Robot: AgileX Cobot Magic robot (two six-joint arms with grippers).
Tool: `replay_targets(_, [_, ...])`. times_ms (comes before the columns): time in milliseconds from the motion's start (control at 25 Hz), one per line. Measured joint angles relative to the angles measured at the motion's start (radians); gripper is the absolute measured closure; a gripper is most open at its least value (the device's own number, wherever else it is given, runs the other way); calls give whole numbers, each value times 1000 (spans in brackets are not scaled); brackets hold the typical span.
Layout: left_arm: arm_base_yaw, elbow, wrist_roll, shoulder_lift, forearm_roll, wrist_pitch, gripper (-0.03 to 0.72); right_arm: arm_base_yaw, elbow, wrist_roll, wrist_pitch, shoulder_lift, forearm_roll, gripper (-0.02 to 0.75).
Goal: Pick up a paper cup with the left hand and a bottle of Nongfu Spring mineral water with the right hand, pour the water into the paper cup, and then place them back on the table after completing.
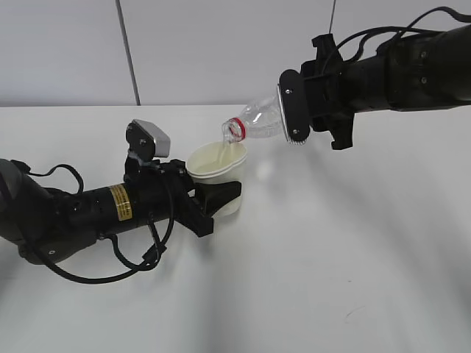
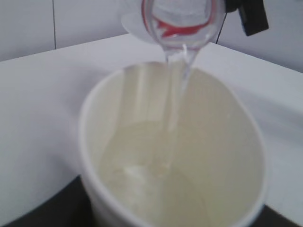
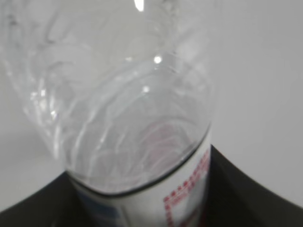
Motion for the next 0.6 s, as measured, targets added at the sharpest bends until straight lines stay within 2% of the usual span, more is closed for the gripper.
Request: replay_targets(600, [0,0,0,0,-1,1,323,0,-5,115,0,-1,-1,328])
